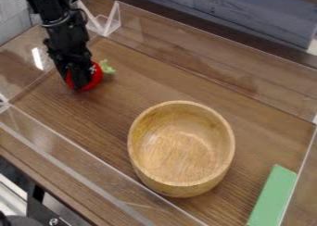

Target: Move the red object to the right side of the table

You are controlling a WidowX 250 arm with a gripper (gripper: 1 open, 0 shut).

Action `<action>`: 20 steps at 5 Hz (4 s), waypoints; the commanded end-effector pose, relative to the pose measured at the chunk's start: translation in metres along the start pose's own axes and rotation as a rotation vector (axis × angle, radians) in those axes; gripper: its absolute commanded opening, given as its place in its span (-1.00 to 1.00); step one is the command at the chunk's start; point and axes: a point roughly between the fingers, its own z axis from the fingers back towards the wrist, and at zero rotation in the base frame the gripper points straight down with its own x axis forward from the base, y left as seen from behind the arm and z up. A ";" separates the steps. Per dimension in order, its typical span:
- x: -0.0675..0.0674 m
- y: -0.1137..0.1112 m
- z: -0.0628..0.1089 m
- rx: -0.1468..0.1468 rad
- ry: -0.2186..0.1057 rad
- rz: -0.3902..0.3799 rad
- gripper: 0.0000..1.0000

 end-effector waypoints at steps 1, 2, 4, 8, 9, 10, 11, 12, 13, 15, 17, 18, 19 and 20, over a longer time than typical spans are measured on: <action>0.014 -0.010 0.034 0.046 -0.068 0.032 -1.00; 0.028 -0.036 0.056 0.057 -0.102 0.041 -1.00; 0.065 -0.129 0.061 0.014 -0.108 -0.024 -1.00; 0.091 -0.278 -0.001 -0.014 -0.042 -0.094 -1.00; 0.095 -0.284 -0.015 -0.014 -0.027 -0.092 -1.00; 0.095 -0.278 -0.017 0.006 -0.011 -0.080 1.00; 0.095 -0.277 -0.016 0.051 0.002 -0.064 1.00; 0.094 -0.277 -0.015 0.091 0.006 -0.058 1.00; 0.097 -0.273 -0.014 0.095 0.000 -0.043 1.00; 0.107 -0.261 -0.017 0.083 -0.005 -0.018 1.00; 0.112 -0.253 -0.021 0.050 -0.003 0.009 1.00; 0.113 -0.253 -0.022 0.041 0.001 0.014 1.00; 0.114 -0.254 -0.023 0.036 0.004 0.013 1.00; 0.114 -0.255 -0.023 0.031 0.008 0.015 1.00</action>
